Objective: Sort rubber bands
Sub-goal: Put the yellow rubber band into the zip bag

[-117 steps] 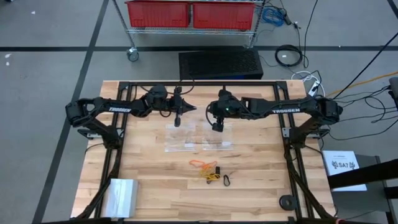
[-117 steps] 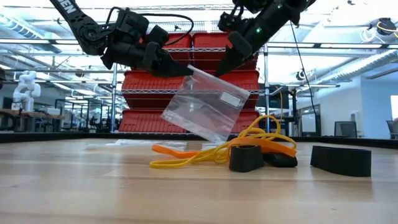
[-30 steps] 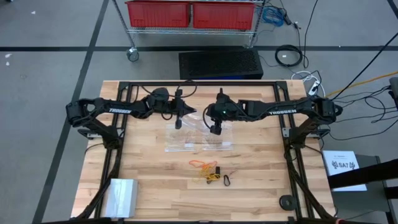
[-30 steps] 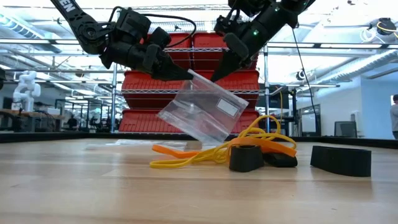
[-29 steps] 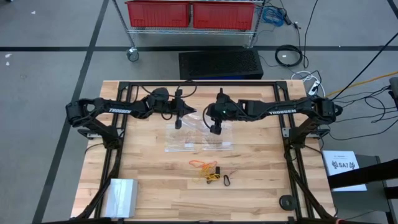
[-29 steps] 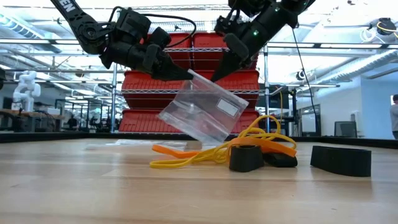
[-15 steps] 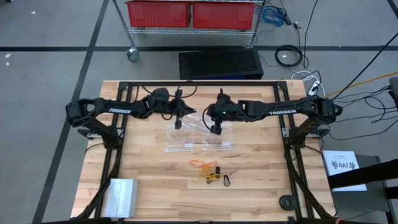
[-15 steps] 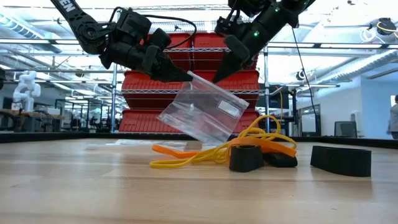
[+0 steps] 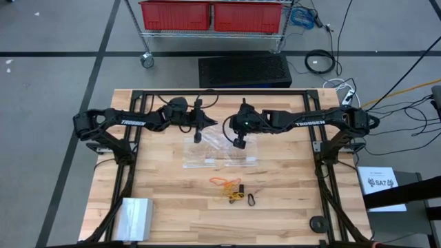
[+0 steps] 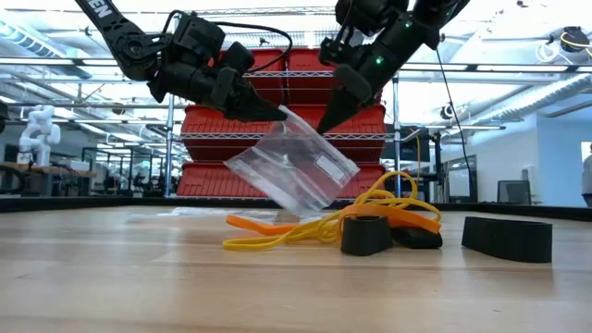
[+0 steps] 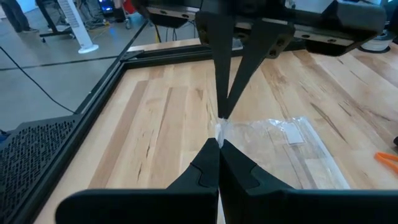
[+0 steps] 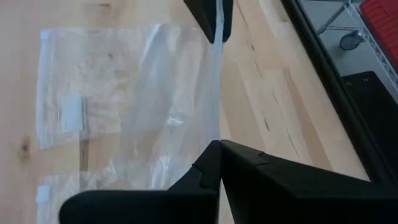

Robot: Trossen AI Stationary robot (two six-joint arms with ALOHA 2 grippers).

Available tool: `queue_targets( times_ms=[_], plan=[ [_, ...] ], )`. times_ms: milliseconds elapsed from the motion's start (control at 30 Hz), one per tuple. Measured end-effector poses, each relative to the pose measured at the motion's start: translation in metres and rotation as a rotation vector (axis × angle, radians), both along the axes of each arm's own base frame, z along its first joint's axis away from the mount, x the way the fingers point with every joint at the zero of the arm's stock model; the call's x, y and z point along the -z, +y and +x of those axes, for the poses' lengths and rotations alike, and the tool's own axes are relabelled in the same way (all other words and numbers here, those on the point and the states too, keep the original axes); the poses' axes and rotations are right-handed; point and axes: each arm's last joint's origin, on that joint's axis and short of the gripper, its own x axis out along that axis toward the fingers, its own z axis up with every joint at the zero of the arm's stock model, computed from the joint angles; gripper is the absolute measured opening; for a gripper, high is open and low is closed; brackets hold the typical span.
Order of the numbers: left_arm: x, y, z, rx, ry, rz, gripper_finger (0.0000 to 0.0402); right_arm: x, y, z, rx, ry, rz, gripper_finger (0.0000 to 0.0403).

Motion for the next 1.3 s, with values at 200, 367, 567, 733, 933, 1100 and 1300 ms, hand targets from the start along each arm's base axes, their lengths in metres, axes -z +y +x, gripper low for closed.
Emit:
queue_targets(
  times_ms=[200, 367, 567, 733, 933, 1100, 1300],
  plan=[
    [0.0, 0.0, 0.0, -0.001, 0.0, 0.0, 0.0, -0.001, 0.001, 0.001, -0.009, -0.018, 0.023, 0.0],
    [0.0, 0.0, 0.0, -0.007, 0.001, 0.001, 0.0, -0.002, 0.006, 0.003, -0.033, -0.038, 0.036, 0.0],
    [0.0, 0.0, 0.0, -0.007, 0.001, 0.0, 0.0, 0.0, 0.002, 0.005, -0.016, -0.051, 0.048, 0.0],
    [0.0, 0.0, 0.0, -0.008, 0.003, 0.0, 0.0, 0.01, -0.004, 0.009, -0.003, -0.031, 0.038, 0.0],
    [0.002, -0.001, 0.0, -0.004, 0.016, -0.006, 0.0, 0.01, -0.008, 0.008, 0.028, -0.022, 0.01, 0.0],
    [0.003, -0.001, 0.0, -0.003, 0.026, -0.01, 0.0, 0.008, -0.011, 0.006, 0.037, -0.016, -0.018, 0.0],
    [0.003, -0.002, 0.0, -0.002, 0.026, -0.011, 0.0, 0.008, -0.015, 0.005, 0.027, -0.015, -0.006, 0.0]
  ],
)
